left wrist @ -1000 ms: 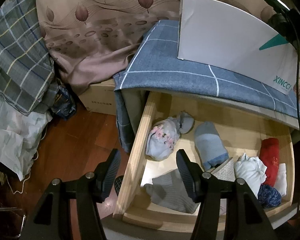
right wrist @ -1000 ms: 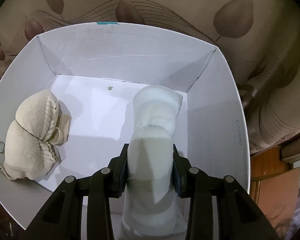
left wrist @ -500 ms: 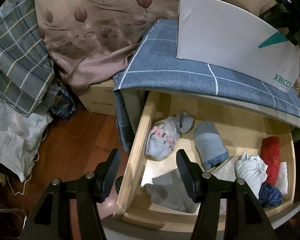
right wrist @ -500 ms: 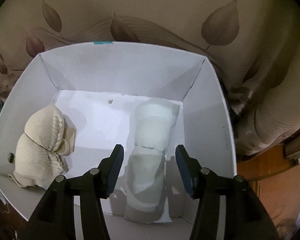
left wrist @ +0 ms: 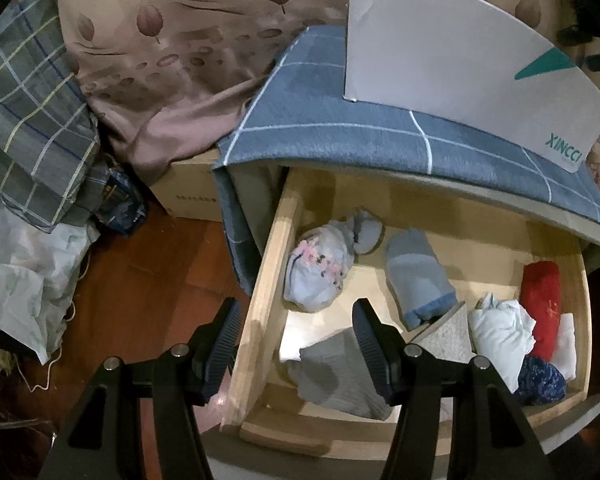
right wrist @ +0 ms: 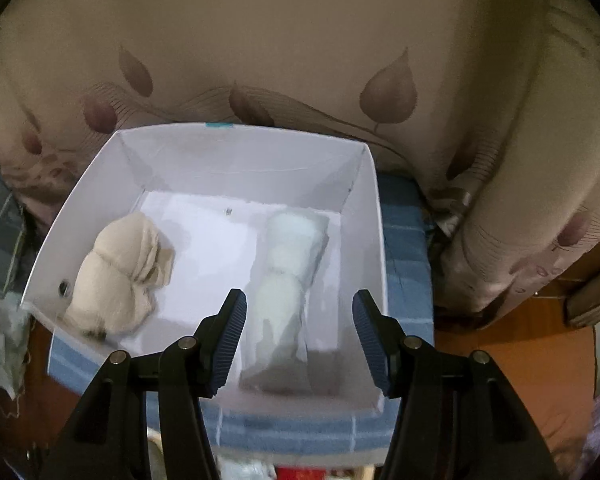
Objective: Take underwear out of drawer
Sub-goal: 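Move the right gripper back toward the red rolled item in the drawer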
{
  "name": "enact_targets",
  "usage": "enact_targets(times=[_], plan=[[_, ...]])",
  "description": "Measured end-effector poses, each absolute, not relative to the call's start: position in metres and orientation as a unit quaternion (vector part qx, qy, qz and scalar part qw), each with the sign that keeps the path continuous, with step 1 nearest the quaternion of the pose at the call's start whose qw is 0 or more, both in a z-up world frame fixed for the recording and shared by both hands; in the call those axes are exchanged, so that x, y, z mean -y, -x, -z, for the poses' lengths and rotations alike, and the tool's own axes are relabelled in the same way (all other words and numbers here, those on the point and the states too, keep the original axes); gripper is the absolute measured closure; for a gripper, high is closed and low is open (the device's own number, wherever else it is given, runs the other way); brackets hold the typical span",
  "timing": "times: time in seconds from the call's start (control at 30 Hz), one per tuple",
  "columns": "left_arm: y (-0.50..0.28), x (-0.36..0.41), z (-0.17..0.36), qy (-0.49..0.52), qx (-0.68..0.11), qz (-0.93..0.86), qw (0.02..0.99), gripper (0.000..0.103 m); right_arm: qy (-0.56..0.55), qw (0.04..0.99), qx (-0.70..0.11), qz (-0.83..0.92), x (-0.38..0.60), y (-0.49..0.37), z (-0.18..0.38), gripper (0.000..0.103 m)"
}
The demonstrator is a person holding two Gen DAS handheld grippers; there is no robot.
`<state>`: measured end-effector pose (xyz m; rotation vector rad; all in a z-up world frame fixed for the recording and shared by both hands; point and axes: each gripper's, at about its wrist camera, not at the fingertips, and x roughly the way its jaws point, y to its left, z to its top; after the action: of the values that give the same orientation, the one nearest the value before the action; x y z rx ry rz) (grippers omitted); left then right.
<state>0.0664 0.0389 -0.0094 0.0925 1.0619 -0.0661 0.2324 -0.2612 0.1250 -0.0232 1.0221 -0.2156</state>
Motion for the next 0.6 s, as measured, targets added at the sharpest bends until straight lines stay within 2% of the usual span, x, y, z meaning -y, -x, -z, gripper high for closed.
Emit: enact_targets(times=[0.37,0.6], plan=[[-0.068,-0.035,0.017,-0.050,-0.519,0.035,0.853,0.044,0.005,0.833,-0.548,0.074,0.271,-0.138,-0.107,0.050],[-0.069,-0.033,0.018,-0.057,-0.520,0.031,0.852,0.044,-0.011,0.793,-0.607,0.060,0.279,-0.083,-0.057,0.051]])
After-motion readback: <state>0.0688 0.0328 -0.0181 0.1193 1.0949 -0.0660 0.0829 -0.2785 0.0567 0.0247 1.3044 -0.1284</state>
